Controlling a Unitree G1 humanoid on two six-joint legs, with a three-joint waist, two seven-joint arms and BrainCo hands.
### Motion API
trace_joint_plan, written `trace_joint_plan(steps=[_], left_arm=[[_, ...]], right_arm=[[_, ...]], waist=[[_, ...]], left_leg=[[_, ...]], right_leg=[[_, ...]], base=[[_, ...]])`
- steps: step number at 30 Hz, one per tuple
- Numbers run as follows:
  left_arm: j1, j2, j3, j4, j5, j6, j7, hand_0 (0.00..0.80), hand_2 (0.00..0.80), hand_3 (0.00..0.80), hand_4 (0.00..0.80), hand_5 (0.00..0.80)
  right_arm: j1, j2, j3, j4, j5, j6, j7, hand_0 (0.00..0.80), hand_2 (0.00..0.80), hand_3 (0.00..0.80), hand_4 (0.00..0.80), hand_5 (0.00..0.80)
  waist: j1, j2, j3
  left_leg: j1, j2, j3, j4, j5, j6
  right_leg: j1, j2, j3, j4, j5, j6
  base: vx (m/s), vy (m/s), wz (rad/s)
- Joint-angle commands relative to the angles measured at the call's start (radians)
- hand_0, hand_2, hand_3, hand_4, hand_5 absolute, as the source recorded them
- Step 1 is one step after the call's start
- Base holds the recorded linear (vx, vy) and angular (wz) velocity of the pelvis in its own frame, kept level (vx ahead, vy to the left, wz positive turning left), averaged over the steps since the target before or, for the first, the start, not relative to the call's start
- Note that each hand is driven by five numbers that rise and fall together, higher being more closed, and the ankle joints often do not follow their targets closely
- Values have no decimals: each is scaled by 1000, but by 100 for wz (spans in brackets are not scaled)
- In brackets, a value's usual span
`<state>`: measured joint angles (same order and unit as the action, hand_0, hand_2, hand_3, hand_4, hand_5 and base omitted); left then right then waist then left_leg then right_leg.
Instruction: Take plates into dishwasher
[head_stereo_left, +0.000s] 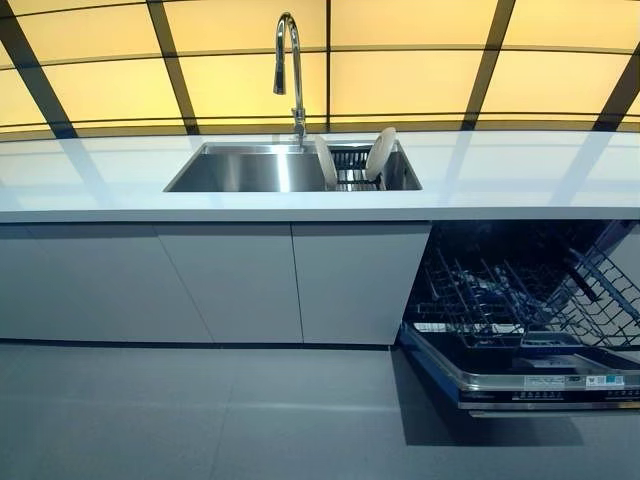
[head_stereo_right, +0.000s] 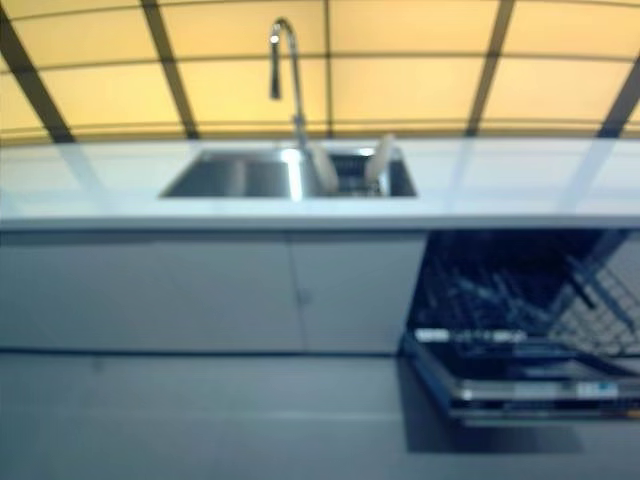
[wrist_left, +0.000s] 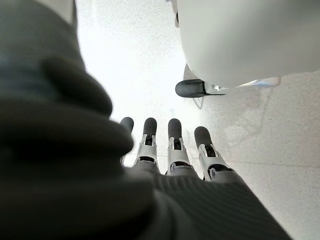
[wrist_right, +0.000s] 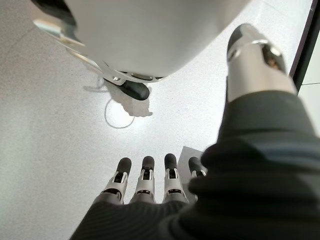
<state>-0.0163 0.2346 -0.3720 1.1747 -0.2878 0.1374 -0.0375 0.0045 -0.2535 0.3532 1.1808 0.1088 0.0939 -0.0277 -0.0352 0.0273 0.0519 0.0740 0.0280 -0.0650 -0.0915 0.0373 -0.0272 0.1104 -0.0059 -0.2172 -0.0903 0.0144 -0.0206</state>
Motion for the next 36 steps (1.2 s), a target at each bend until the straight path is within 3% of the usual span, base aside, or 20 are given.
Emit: trace_joint_plan(steps=[1,18,36], left_arm=[[-77,-20,-14,45,18,-28,8,0,0,0,0,0],[-68,-10,11,59,15,-17,-21,0,0,0,0,0],[-72,-15,3,68,35,8,-16,0,0,0,0,0]], right_arm=[[-58,10,19,18,11,0,-18,0,0,0,0,0],[-62,-7,3,38,-27,2,7,0,0,0,0,0],[-83,4,27,50,-49,99,25,0,0,0,0,0]], waist=[[27,-33,45],[23,-39,37],[28,-40,57]], left_leg=[[31,-81,72,4,-91,76],[37,-78,89,4,-96,78],[37,-71,80,4,-85,74]], right_leg=[[30,7,24,10,-73,32],[32,10,37,8,-66,37],[34,15,37,15,-65,29]], base=[[0,0,0],[-2,-1,0],[-4,-7,0]])
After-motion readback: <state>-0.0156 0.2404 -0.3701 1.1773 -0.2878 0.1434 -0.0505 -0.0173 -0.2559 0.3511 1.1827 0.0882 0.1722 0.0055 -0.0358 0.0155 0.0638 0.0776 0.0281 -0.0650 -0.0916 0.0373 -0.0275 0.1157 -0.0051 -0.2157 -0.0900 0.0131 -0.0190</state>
